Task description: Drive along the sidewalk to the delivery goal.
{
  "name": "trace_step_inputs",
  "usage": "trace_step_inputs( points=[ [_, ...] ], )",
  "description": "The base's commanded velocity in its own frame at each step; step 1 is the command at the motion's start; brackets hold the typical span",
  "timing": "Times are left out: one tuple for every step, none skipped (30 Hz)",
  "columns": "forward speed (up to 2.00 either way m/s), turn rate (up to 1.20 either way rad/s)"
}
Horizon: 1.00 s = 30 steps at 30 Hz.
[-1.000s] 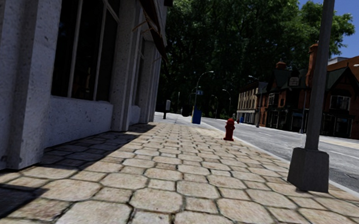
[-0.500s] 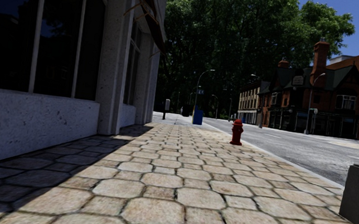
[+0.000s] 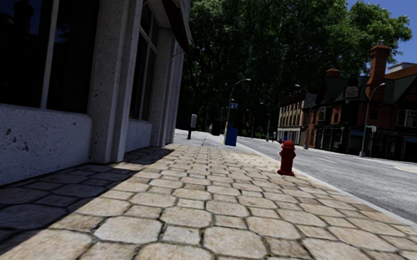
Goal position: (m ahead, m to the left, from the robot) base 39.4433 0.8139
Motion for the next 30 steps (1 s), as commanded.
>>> trace_step_inputs(
  points=[
    [2.00, 0.00],
    [2.00, 0.00],
    [2.00, 0.00],
    [2.00, 0.00],
    [2.00, 0.00],
    [2.00, 0.00],
    [2.00, 0.00],
    [2.00, 0.00],
    [2.00, 0.00],
    [2.00, 0.00],
    [2.00, 0.00],
    [2.00, 0.00],
    [2.00, 0.00],
    [2.00, 0.00],
    [2.00, 0.00],
    [2.00, 0.00],
    [2.00, 0.00],
    [2.00, 0.00],
    [2.00, 0.00],
    [2.00, 0.00],
    [2.00, 0.00],
    [2.00, 0.00],
    [2.00, 0.00],
    [2.00, 0.00],
    [2.00, 0.00],
    [2.00, 0.00],
    [2.00, 0.00],
    [2.00, 0.00],
    [2.00, 0.00],
    [2.00, 0.00]
  ],
)
